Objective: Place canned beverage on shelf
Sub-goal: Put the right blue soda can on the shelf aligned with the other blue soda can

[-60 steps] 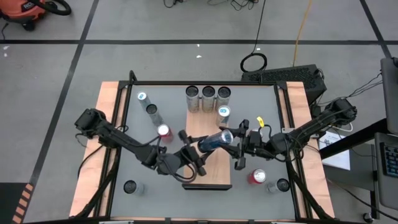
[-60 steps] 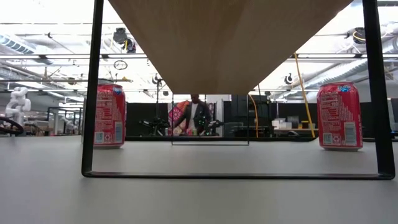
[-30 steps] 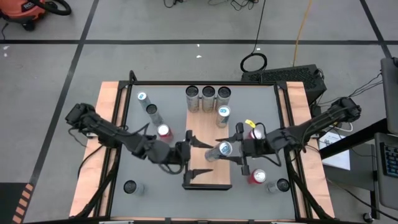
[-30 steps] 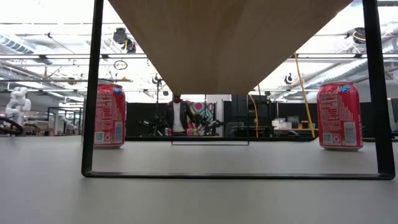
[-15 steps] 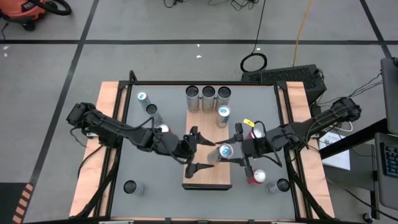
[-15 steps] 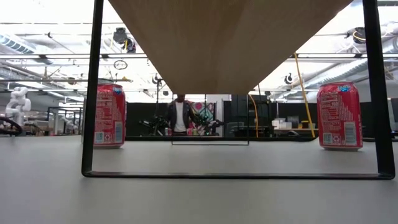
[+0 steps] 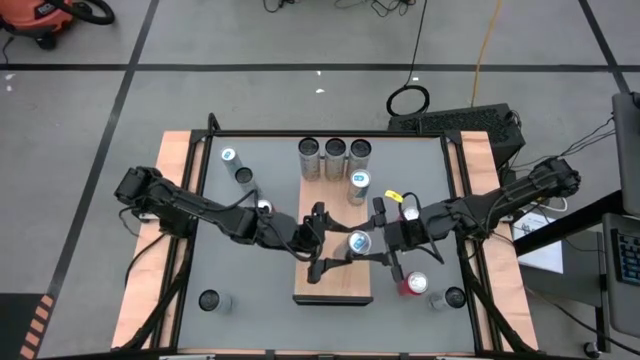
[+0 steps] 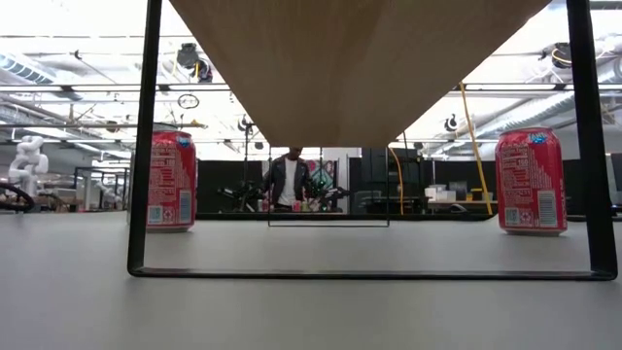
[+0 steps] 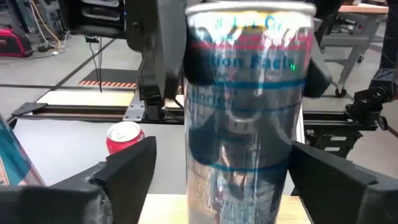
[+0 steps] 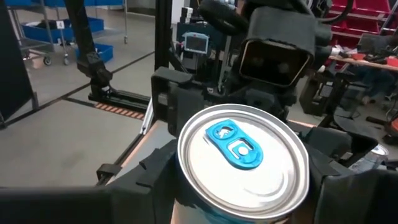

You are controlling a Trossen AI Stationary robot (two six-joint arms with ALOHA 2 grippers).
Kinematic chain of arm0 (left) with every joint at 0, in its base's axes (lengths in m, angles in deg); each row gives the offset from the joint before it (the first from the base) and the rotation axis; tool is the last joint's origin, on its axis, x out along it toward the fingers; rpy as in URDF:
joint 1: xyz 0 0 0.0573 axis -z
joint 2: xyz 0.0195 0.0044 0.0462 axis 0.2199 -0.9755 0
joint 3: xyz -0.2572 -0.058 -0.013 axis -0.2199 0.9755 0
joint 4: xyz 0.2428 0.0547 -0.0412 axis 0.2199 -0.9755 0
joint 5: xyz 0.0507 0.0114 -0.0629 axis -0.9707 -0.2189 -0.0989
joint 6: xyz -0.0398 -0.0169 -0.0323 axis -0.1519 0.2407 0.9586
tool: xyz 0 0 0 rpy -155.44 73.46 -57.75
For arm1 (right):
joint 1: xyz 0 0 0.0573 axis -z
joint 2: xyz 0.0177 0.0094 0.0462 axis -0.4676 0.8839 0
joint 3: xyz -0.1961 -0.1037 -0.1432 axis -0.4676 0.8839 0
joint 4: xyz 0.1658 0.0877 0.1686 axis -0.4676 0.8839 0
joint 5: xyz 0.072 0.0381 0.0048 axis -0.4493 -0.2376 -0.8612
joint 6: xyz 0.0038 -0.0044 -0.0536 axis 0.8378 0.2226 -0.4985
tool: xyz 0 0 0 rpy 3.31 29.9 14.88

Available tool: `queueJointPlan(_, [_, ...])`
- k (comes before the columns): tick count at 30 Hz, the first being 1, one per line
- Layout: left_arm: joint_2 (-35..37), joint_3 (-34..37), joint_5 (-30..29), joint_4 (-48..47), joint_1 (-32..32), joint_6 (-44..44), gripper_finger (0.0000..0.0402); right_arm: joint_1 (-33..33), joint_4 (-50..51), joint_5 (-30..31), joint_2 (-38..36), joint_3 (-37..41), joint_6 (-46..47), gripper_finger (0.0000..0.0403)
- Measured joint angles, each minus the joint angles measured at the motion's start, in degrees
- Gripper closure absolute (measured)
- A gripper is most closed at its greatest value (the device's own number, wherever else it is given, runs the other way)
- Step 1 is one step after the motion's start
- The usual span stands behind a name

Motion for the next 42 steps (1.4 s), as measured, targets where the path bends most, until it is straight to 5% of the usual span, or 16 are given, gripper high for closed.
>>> queueJointPlan(13, [0.0, 0.0, 0.3, -0.2, 0.1, -0.4, 0.0175, 0.0, -0.3, 0.1, 0.2, 0.0, -0.9, 0.0212])
queueJointPlan(32, [-0.1, 0.0, -0.1, 1.2, 1.4, 0.1, 0.0182, -0.6, 5.9, 3.5, -3.6, 0.0, -0.3, 0.0074])
queueJointPlan(42, [-0.1, 0.0, -14.1, 1.7, 3.8, 4.7, 0.0182, -4.9, 9.0, 17.6, -2.7, 5.4, 10.4, 0.0067])
